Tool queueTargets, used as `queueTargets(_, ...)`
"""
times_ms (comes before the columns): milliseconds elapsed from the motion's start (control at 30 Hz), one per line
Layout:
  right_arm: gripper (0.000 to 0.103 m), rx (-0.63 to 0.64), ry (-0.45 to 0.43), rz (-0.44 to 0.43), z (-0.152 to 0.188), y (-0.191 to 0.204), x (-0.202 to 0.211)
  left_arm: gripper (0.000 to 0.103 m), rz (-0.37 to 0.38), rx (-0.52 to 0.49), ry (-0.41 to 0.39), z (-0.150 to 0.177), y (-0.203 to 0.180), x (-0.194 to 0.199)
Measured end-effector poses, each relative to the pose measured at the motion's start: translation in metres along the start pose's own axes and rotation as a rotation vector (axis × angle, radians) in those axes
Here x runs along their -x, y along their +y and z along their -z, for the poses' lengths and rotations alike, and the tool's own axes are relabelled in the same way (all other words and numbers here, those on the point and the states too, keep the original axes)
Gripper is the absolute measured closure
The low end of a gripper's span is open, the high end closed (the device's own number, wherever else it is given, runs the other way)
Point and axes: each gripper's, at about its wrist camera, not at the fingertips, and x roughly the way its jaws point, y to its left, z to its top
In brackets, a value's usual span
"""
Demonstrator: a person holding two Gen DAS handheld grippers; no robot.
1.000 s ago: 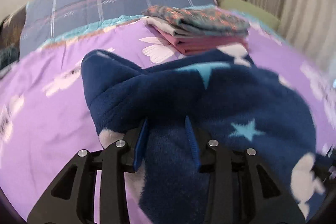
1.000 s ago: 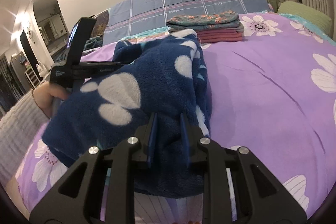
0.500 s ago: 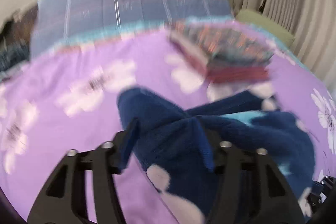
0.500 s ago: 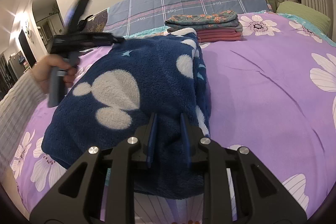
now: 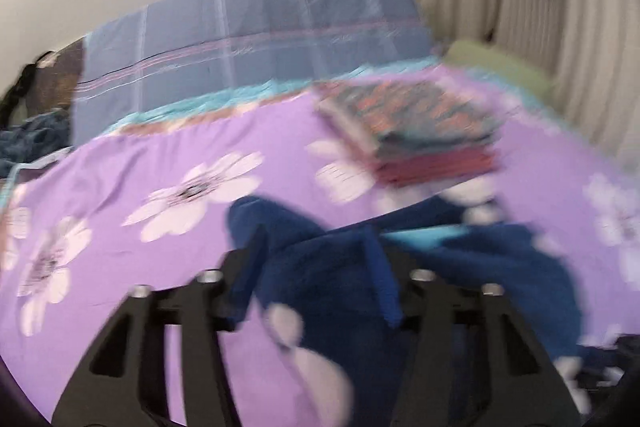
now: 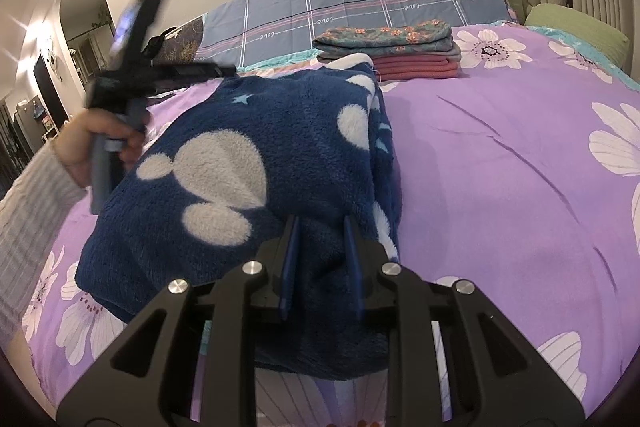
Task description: Fold small clothes
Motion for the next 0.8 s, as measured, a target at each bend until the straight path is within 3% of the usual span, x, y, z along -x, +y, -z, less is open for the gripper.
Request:
queueTargets(67,0.08,-0.001,0.0,-0.001,0.0,0.0,0.0,0.063,0.065,-0.023,0.007,0.003,-0.012,0.007)
queueTargets(100,0.08,0.0,0.0,0.0,0.0,0.0,0.0,0.063,0.069,-0.065,0.049,0.01,-0.021,-0.003)
queueTargets(167,0.08,0.001,-0.001,0.001,0.001,0.001,0.001,0.063,0.018,-0.136,0.161,0.033,-0.036,-0.037)
queueTargets(200,0.08,0.001,-0.001,0.0,0.001,0.001,0.001,0.064,-0.009,-0.164,0.145,0.046,-0.042,-0.05)
queueTargets(267,0.08,0.007,0.002,0.008,0.0,0.002,0.001,0.064,0.002,-0.12,0.146,0.044,-0.038,-0.049)
queueTargets(333,0.079,0.019,0.008,0.018,-0.004,0.004,0.005,0.065,-0.008,-0.145,0.16,0.044,-0.04,-0.051)
queueTargets(400,0.072,0.035,0.036,0.017,-0.015,0.007,0.012,0.065,-0.005,-0.14,0.163,0.044,-0.038,-0.051)
queueTargets(467,0.066,0.064,0.001,0.014,-0.037,0.013,0.028,0.065,-0.004,-0.134,0.157,0.045,-0.036,-0.049)
queueTargets(567,0.066,0.174,-0.077,0.053,-0.075,0.029,0.038,0.065,-0.015,-0.135,0.148,0.046,-0.038,-0.048)
queueTargets(633,0.073,0.215,-0.06,0.034,-0.097,0.034,0.022,0.065,-0.013,-0.13,0.142,0.045,-0.043,-0.043)
queueTargets(667,0.085,0.206,-0.037,0.011,-0.107,0.033,0.009,0.065,-0.011,-0.126,0.138,0.045,-0.042,-0.042)
queueTargets(700,0.091,0.176,0.002,-0.017,-0.116,0.028,-0.01,0.065,-0.009,-0.123,0.133,0.045,-0.041,-0.041)
queueTargets(733,0.091,0.16,0.029,-0.026,-0.119,0.025,-0.023,0.065,-0.007,-0.118,0.126,0.046,-0.04,-0.04)
queueTargets(767,0.091,0.154,0.071,-0.016,-0.119,0.02,-0.042,0.065,-0.005,-0.115,0.121,0.047,-0.039,-0.04)
queueTargets(800,0.094,0.171,0.147,0.052,-0.113,0.013,-0.073,0.065,-0.002,-0.112,0.114,0.048,-0.039,-0.039)
